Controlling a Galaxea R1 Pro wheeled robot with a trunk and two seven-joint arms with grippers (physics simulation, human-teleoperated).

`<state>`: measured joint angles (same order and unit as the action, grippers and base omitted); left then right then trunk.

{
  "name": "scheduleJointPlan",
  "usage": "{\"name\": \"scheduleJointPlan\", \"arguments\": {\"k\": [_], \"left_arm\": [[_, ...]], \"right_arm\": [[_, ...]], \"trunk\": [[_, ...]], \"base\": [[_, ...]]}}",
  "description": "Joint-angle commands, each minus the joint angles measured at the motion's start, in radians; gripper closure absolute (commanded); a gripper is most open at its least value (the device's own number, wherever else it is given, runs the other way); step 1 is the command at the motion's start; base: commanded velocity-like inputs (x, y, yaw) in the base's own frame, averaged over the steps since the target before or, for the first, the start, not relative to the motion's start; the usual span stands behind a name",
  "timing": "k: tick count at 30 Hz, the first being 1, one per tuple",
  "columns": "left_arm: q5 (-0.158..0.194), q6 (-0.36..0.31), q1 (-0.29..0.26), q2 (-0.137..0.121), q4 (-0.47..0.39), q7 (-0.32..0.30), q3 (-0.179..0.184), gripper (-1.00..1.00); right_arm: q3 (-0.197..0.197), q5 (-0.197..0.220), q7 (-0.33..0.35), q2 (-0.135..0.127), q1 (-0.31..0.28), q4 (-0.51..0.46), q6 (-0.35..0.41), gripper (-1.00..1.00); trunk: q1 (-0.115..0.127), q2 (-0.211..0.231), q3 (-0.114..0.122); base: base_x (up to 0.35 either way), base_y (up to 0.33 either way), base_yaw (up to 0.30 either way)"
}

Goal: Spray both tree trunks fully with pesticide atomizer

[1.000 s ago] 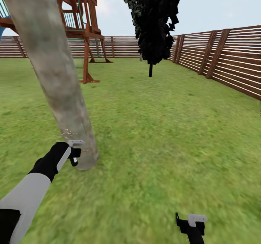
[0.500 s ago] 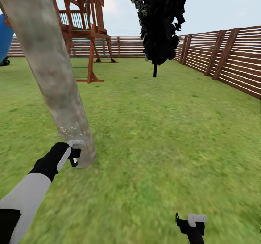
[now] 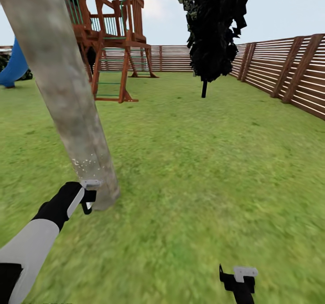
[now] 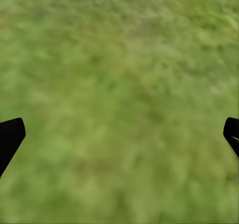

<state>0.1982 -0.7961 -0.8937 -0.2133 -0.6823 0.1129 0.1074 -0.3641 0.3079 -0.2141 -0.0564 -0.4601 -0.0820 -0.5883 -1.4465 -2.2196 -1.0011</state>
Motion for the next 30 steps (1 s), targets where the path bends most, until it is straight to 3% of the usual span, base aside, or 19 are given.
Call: {"name": "scheduleJointPlan", "arguments": {"k": [1, 5, 7, 9, 20, 22, 24, 26, 30], "left_arm": [[0.01, -0.003, -0.001, -0.001, -0.001, 0.01, 0.006, 1.0], [0.01, -0.003, 0.0, -0.001, 0.004, 0.012, 0.006, 1.0], [0.015, -0.002, 0.001, -0.001, 0.022, 0.073, 0.006, 1.0], [0.021, -0.002, 0.001, 0.003, 0.025, 0.093, 0.007, 1.0], [0.022, -0.002, 0.004, 0.005, 0.027, 0.097, 0.006, 1.0], [0.023, 0.001, 0.034, 0.001, 0.025, 0.096, -0.022, 1.0], [0.02, 0.055, 0.071, 0.001, 0.027, 0.096, -0.056, 1.0], [0.018, 0.103, 0.088, 0.01, 0.028, 0.097, -0.061, 1.0], [0.014, 0.115, 0.095, 0.025, 0.03, 0.099, -0.058, 1.0]], "right_arm": [[-0.009, 0.005, -0.005, 0.0, 0.0, -0.001, -0.001, -1.0], [-0.009, 0.005, -0.005, 0.0, 0.0, -0.001, -0.001, -1.0], [-0.009, 0.005, -0.004, 0.0, 0.0, -0.001, -0.001, -1.0], [-0.009, 0.005, -0.004, 0.0, 0.0, -0.001, -0.001, -1.0], [-0.009, 0.005, -0.005, 0.0, 0.0, -0.001, -0.001, -1.0], [-0.009, 0.005, -0.005, 0.0, 0.0, -0.001, -0.001, -1.0], [-0.009, 0.005, -0.005, 0.0, 0.0, -0.001, -0.001, -1.0], [-0.009, 0.005, -0.005, 0.0, 0.0, -0.001, -0.001, -1.0], [-0.009, 0.005, -0.005, 0.0, 0.0, -0.001, -0.001, -1.0]], "trunk": [[0.0, 0.0, -0.001], [0.0, 0.0, -0.001], [0.0, 0.0, -0.001], [0.0, 0.0, -0.001], [0.0, 0.0, -0.001], [0.0, 0.0, -0.001], [0.0, 0.0, -0.001], [0.0, 0.0, -0.001], [0.0, 0.0, -0.001]], "base": [[0.149, -0.266, 0.277], [0.142, -0.266, 0.155], [0.123, -0.266, 0.013], [0.115, -0.266, 0.002], [0.071, -0.268, 0.043], [0.01, -0.273, 0.257], [0.098, -0.264, 0.274], [0.186, -0.235, 0.277], [0.205, -0.227, 0.193]]}}
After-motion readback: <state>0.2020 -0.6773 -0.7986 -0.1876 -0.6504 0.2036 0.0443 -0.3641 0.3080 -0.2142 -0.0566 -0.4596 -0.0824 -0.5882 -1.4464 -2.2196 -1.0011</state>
